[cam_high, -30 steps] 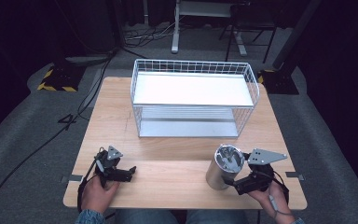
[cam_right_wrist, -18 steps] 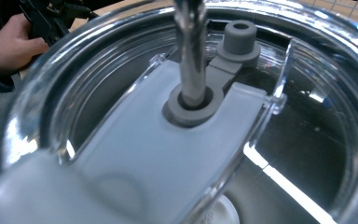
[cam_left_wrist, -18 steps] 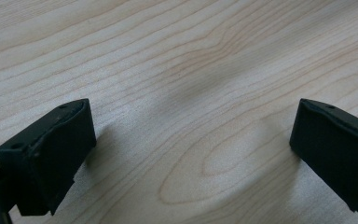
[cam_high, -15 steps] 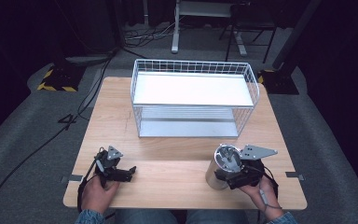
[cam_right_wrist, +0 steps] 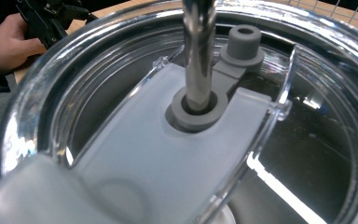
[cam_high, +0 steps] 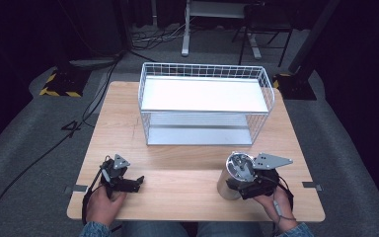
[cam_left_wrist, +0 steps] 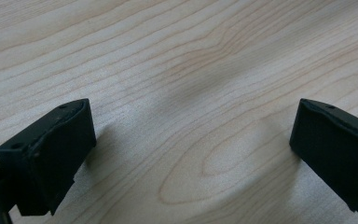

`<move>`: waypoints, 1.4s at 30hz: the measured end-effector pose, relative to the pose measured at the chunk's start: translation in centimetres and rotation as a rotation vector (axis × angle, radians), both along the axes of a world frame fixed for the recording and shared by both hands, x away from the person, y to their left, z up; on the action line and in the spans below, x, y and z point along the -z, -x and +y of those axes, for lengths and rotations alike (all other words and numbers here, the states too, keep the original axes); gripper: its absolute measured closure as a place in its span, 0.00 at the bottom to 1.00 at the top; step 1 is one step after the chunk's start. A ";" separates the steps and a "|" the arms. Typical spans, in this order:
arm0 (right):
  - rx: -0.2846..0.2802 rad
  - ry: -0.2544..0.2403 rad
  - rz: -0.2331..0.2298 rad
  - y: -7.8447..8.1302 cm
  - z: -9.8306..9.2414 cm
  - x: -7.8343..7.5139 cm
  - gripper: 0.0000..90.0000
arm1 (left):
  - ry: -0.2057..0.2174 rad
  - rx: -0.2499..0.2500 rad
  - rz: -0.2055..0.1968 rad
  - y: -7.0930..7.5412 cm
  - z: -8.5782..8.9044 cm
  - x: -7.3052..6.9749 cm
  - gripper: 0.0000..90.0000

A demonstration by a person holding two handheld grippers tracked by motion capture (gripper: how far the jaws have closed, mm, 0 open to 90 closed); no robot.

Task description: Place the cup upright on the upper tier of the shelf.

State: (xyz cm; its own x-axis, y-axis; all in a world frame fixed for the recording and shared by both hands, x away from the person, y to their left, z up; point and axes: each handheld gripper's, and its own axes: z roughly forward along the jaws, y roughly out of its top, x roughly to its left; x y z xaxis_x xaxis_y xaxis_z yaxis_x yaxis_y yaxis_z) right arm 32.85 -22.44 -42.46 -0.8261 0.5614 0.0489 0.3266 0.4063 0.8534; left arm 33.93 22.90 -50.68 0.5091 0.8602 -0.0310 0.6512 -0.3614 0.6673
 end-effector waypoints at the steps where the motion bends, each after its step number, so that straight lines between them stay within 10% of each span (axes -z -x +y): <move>1: 0.001 0.010 -0.003 0.0 0.1 -0.1 0.04 | 0.000 0.000 0.000 0.0 0.0 0.0 0.01; 42: -0.040 0.050 -0.052 -1.7 0.3 -10.2 0.04 | 0.000 0.000 0.000 0.0 0.0 0.0 0.01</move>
State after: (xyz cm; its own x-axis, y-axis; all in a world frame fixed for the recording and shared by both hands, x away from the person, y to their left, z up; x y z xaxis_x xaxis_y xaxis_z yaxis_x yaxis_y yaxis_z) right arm 34.53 -22.10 -32.25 -0.8486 0.5285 -0.0220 0.2649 0.4606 0.8472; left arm 33.93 22.90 -50.68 0.5093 0.8600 -0.0309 0.6511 -0.3616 0.6673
